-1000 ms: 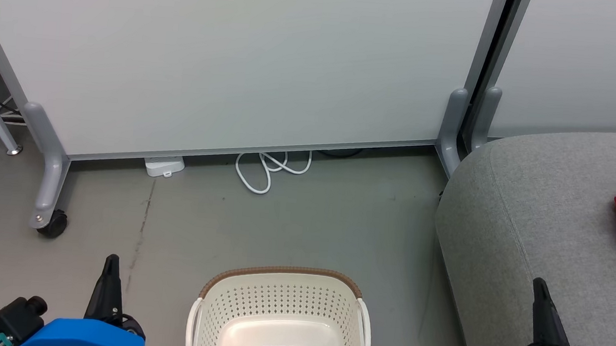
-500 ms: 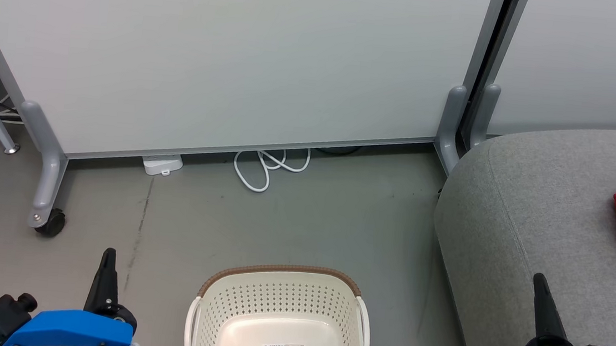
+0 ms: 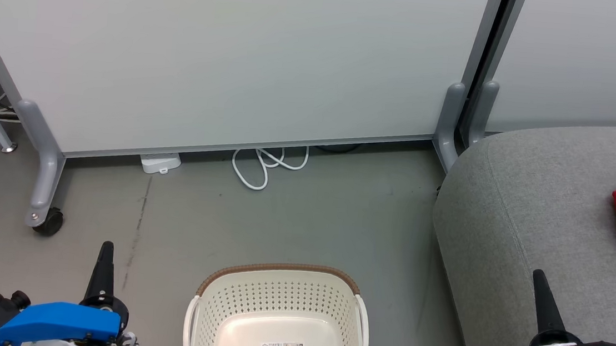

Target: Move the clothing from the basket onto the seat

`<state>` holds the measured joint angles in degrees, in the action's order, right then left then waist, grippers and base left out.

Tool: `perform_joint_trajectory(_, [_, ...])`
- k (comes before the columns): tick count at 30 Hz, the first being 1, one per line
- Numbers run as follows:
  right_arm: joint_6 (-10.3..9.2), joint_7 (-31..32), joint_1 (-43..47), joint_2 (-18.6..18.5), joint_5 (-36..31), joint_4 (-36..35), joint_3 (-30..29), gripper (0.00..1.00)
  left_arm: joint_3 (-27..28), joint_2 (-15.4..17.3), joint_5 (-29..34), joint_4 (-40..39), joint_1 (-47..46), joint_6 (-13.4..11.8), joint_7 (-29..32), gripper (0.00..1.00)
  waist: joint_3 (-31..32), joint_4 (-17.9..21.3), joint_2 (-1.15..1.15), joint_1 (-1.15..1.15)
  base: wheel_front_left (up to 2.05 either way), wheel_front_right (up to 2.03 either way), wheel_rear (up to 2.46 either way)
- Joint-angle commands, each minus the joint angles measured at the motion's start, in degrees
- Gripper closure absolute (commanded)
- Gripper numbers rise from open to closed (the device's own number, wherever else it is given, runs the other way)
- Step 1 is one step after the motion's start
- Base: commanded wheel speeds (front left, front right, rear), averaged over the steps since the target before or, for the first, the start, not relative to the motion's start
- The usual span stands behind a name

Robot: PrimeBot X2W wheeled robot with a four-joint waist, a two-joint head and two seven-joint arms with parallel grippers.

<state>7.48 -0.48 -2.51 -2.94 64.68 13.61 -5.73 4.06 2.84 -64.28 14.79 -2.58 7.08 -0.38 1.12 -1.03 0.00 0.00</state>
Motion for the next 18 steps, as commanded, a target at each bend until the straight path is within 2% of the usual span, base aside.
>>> perform_joint_trajectory(1, [0.02,0.4,-1.7,-0.1,1.5,-0.4,-0.1,1.0,0.3,0.1,-1.3,-0.6,-1.6,0.3,0.4,1.0,0.0,0.0,0.0,0.0,0.0,0.0,0.0])
perform_joint_trajectory(18, [0.02,2.8,-2.5,0.0,10.7,-0.1,-0.4,1.0,1.2,0.1,-10.8,-0.7,-2.5,0.5,2.8,1.0,-0.4,0.3,0.0,0.0,0.0,0.0,0.0])
